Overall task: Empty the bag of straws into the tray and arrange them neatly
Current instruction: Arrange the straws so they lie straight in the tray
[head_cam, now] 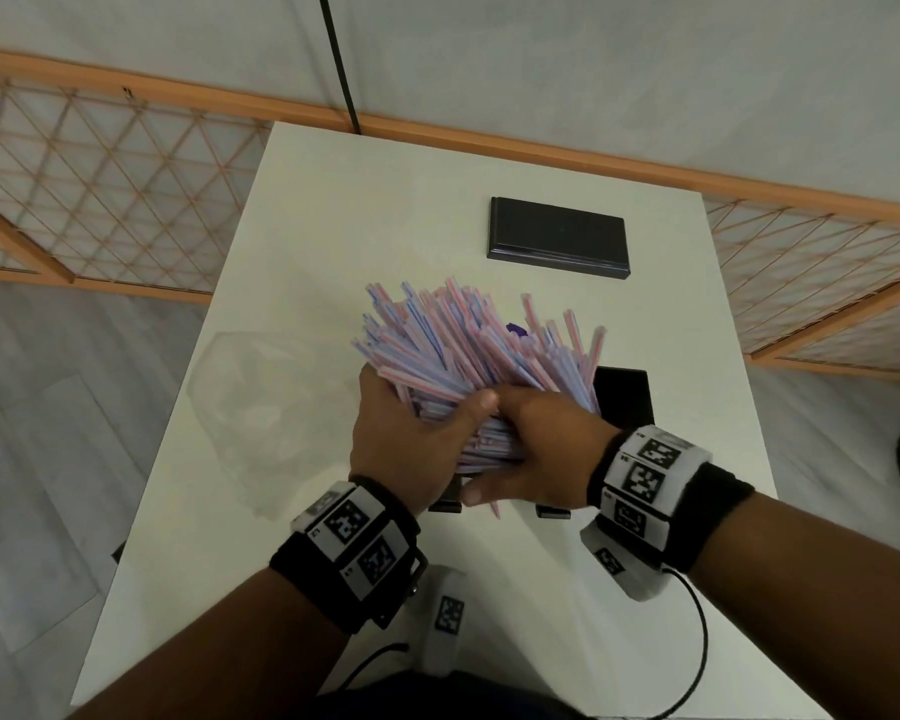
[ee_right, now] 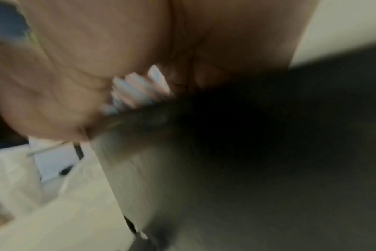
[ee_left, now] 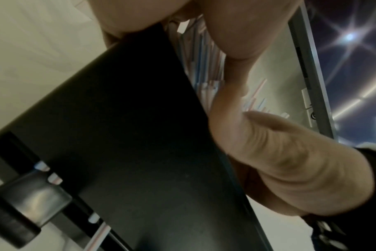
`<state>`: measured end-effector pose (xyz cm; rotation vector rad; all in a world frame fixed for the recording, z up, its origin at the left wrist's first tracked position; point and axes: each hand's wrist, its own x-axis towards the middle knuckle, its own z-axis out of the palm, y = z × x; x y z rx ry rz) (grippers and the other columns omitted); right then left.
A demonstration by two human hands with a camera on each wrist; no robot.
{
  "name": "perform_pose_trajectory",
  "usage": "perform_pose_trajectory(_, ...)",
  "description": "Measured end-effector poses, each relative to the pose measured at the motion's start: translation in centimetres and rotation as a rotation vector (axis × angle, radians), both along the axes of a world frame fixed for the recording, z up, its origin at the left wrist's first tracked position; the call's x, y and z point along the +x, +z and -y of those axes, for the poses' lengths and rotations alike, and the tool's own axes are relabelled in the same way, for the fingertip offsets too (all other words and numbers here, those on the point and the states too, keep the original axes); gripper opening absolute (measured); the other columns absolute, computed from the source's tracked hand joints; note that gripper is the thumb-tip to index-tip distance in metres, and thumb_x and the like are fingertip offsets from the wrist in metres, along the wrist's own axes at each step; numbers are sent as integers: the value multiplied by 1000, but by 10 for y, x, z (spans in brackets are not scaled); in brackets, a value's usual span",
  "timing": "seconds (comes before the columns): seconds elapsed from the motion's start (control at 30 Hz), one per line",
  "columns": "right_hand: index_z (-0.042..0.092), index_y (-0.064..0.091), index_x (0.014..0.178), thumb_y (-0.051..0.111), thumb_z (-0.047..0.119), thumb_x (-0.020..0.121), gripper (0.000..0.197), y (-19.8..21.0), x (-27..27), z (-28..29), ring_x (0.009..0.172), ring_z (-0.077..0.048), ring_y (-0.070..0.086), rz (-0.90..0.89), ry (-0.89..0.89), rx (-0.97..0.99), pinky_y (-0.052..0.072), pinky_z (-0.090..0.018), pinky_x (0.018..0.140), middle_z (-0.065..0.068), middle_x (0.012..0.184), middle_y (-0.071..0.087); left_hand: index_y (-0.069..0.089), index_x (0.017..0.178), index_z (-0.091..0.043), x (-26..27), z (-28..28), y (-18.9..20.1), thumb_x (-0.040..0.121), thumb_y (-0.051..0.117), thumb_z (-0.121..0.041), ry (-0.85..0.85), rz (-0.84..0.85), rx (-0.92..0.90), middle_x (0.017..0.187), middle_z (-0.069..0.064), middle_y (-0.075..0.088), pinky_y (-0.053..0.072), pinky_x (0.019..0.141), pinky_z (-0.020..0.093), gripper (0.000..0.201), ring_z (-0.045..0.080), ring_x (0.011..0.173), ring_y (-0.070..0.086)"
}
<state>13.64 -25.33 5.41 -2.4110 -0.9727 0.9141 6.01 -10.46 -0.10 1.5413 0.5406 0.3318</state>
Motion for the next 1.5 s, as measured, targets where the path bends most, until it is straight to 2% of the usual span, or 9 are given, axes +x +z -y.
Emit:
perform_pose_trajectory(0.17, 21, 66, 112, 83, 41, 71, 49, 19, -10, 44, 96, -17, 65, 203, -107, -6, 49, -28, 83, 4, 104, 70, 56, 133, -5, -1, 2, 10, 76, 82, -42, 2, 58, -136, 126, 7, 70, 54, 102, 47, 72, 19, 118, 68)
perform_pose_trajectory(0.3, 22, 64, 86, 77, 54, 73, 38, 14, -10, 70, 73, -16, 60, 174, -151, -171, 50, -32, 71, 5, 78, 64, 54, 138, -15, -1, 3, 11, 79, 77, -47, 7, 38, -167, 133, 0, 67, 48, 109, 48, 71, 17, 125, 64)
perform_pose_trajectory(0.47, 24, 63, 120, 73, 53, 73, 56, -3, -16, 53, 99, -20, 63, 126, -25, -136, 50, -33, 88, 2, 104, 68, 57, 132, -18, 1, 6, 9, 70, 81, -64, 18, 13, -179, 129, 1, 69, 51, 104, 51, 81, 20, 121, 66)
perform_pose_trajectory(0.57, 26, 59, 103, 65, 65, 70, 51, -11, -12, 44, 99, -23, 63, 150, -34, -205, 51, -31, 85, 1, 104, 67, 58, 125, -19, 0, 6, 6, 65, 82, -69, 42, -18, -204, 124, 3, 70, 54, 98, 56, 82, 24, 115, 68)
perform_pose_trajectory(0.83, 28, 62, 104, 64, 71, 75, 52, -16, -8, 25, 96, -18, 64, 49, -22, -316, 52, -30, 87, 6, 99, 69, 57, 119, -11, -2, 7, 9, 71, 80, -58, 40, -7, -244, 116, 10, 71, 57, 93, 55, 71, 27, 109, 71)
perform_pose_trajectory(1.0, 29, 62, 83, 75, 58, 72, 34, -13, -1, 10, 58, -13, 64, -104, -46, -326, 58, -32, 69, 9, 59, 62, 54, 129, -13, 1, 8, 9, 71, 80, -57, 49, 8, -241, 124, 5, 70, 54, 99, 53, 78, 24, 114, 69)
perform_pose_trajectory(1.07, 30, 58, 81, 77, 57, 70, 34, -13, 3, 3, 69, -14, 63, -108, -24, -356, 55, -30, 74, 11, 70, 64, 53, 131, -15, 2, 8, 7, 72, 80, -57, 37, 7, -237, 126, 3, 70, 54, 100, 52, 78, 23, 116, 69)
perform_pose_trajectory(1.23, 40, 57, 126, 80, 57, 66, 66, -12, 8, -2, 108, -11, 59, -166, 41, -367, 45, -29, 99, 17, 117, 64, 56, 131, -12, 2, 4, 5, 71, 80, -67, 6, 3, -198, 125, 5, 71, 54, 99, 52, 84, 24, 116, 69)
perform_pose_trajectory(1.5, 37, 53, 132, 81, 57, 58, 81, -8, 10, -16, 120, -16, 57, -193, 108, -360, 43, -39, 107, 13, 128, 62, 56, 130, -6, 3, 6, 9, 80, 81, -45, -21, 27, -219, 124, 12, 70, 55, 97, 53, 68, 26, 116, 69)
